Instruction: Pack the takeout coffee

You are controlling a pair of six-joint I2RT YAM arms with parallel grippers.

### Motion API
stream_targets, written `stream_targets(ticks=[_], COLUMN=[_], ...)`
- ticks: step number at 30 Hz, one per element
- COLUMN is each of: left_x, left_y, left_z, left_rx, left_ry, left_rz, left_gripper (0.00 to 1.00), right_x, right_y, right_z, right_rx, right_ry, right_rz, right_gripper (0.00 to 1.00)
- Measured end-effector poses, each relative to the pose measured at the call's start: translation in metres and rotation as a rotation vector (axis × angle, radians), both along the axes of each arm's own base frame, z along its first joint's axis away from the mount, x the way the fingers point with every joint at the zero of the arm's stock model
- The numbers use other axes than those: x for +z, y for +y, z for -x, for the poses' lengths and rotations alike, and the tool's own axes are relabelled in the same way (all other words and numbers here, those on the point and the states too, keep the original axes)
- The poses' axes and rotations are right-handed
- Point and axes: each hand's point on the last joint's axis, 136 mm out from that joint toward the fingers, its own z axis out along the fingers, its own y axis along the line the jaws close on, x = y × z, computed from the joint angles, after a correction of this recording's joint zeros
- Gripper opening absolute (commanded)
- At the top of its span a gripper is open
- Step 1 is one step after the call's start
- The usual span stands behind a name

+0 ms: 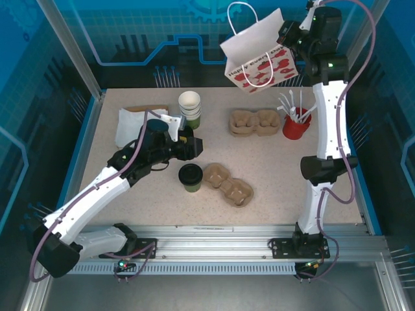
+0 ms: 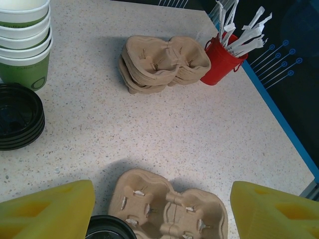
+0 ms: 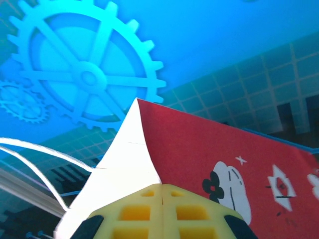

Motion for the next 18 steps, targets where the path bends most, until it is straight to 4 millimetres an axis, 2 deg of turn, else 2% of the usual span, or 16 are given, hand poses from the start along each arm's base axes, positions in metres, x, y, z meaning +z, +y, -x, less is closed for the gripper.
stream_targets(ticks=[4, 9, 13, 18], left_x=[0.006, 0.011, 0.016, 0.022], left_y=[-0.001, 0.000, -0.001, -0.003], left_z=[0.004, 0.007, 0.011, 0.017], left_rx=[-0.003, -0.008, -0.019, -0.037], left_ry=[-0.006, -0.013, -0.021, -0.031], left_rz=[0.019, 0.035, 0.049, 0.065], left_gripper=[0.74, 0.74, 0.74, 0.74], right_x=[0.018, 0.025, 0.015, -0.017], right_y=[0.004, 0.008, 0.009, 0.009], right_z=[0.026, 0.072, 0.110, 0.147], right_rx=[0.039, 0.086, 0.111, 0.131], right_ry=[-0.012, 0.017, 0.063, 0.146], right_rz=[-0.014, -0.024, -0.026, -0.027], right_gripper=[0.00, 0.00, 0.00, 0.00])
